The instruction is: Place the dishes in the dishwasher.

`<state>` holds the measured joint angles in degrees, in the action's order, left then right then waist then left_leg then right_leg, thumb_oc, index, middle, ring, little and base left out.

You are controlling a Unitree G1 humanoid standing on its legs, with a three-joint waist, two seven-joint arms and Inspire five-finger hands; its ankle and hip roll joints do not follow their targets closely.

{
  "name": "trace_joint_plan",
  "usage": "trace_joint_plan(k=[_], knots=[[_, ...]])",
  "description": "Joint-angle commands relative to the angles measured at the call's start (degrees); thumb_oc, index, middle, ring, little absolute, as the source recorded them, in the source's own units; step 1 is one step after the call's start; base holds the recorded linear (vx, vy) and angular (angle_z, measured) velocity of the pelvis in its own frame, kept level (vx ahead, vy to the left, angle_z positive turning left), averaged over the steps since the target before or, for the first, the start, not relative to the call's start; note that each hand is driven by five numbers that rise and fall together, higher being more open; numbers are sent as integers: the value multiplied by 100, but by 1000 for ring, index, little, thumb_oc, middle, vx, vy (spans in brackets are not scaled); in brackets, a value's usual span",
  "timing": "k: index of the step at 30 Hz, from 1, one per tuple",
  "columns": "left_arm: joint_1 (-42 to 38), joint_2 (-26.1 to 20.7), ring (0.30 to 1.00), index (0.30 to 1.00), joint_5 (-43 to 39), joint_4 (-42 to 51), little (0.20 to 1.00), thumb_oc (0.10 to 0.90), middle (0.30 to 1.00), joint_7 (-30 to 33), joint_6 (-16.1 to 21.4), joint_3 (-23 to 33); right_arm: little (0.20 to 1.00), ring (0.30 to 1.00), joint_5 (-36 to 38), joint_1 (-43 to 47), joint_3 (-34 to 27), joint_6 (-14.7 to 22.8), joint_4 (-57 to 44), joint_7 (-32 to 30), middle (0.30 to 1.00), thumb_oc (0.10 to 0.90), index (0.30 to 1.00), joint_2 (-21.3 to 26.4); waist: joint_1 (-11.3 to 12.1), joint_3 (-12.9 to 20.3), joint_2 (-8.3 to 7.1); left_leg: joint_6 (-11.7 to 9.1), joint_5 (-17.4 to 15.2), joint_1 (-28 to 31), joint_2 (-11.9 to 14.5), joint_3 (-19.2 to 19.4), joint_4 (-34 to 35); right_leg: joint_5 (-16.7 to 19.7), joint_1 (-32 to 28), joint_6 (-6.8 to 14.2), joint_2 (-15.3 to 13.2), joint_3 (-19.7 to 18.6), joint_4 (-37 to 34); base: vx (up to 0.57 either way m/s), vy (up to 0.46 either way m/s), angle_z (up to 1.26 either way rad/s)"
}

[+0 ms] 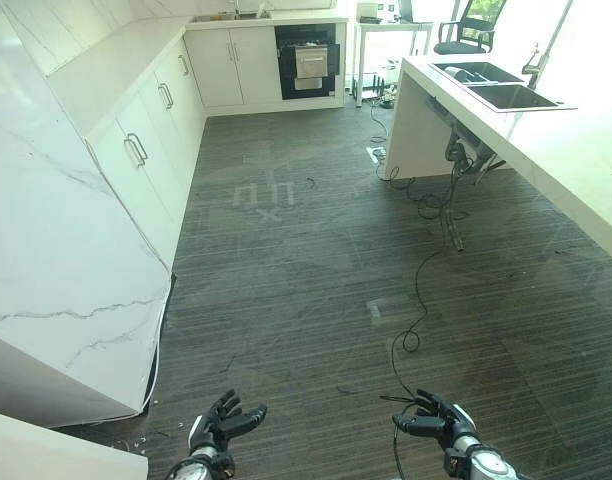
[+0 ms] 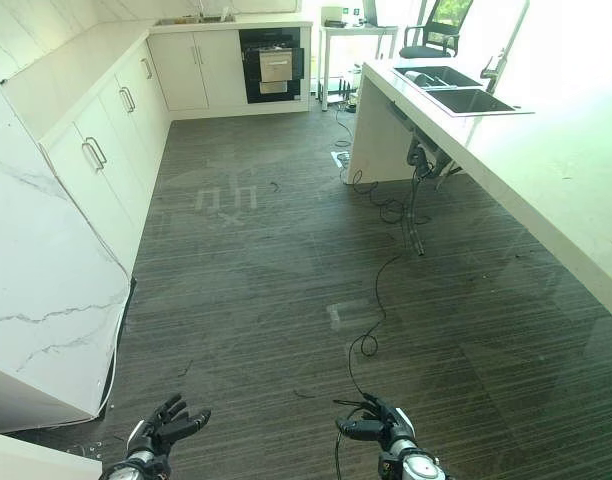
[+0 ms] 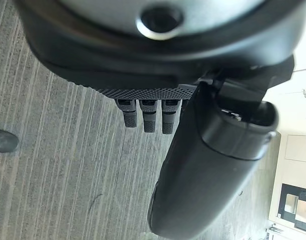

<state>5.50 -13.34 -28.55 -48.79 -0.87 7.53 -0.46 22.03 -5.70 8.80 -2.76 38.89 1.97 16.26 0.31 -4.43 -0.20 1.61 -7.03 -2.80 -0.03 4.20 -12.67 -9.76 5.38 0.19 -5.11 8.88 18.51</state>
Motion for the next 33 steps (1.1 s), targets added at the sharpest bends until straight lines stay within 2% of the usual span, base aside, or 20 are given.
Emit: trace_joint_plan(k=[1, 17, 26, 33], knots=[[-270, -227, 900, 900, -253, 605, 900, 800, 900, -212, 458, -103, 900, 900, 169, 340, -109, 524, -488, 17, 900, 800, 900, 150, 46, 138, -5, -66, -545, -103, 46, 240, -452, 126, -105, 328, -58, 311, -132, 0, 0, 0], [-216, -234, 900, 900, -336, 762, 900, 800, 900, -205, 487, -89, 900, 900, 202, 294, -154, 504, -661, 47, 900, 800, 900, 126, 8, 110, 10, -85, -537, -66, 75, 256, -452, 106, -134, 302, -29, 290, -132, 4, -8, 0], [-293, -164, 900, 900, -303, -26, 900, 800, 900, -260, 371, -130, 900, 900, 214, 449, -123, 567, 387, 118, 900, 800, 900, 105, 69, 140, 1, -79, -540, -53, 77, 248, -452, 81, -163, 292, -22, 311, -132, 4, -1, 0], [-310, -179, 900, 900, -311, -297, 900, 800, 900, -254, 362, -89, 900, 900, 274, 460, -145, 581, 513, 156, 900, 800, 900, 106, 34, 118, -7, -76, -548, -26, 95, 277, -452, 74, -189, 281, -10, 309, -132, 39, -19, 0]])
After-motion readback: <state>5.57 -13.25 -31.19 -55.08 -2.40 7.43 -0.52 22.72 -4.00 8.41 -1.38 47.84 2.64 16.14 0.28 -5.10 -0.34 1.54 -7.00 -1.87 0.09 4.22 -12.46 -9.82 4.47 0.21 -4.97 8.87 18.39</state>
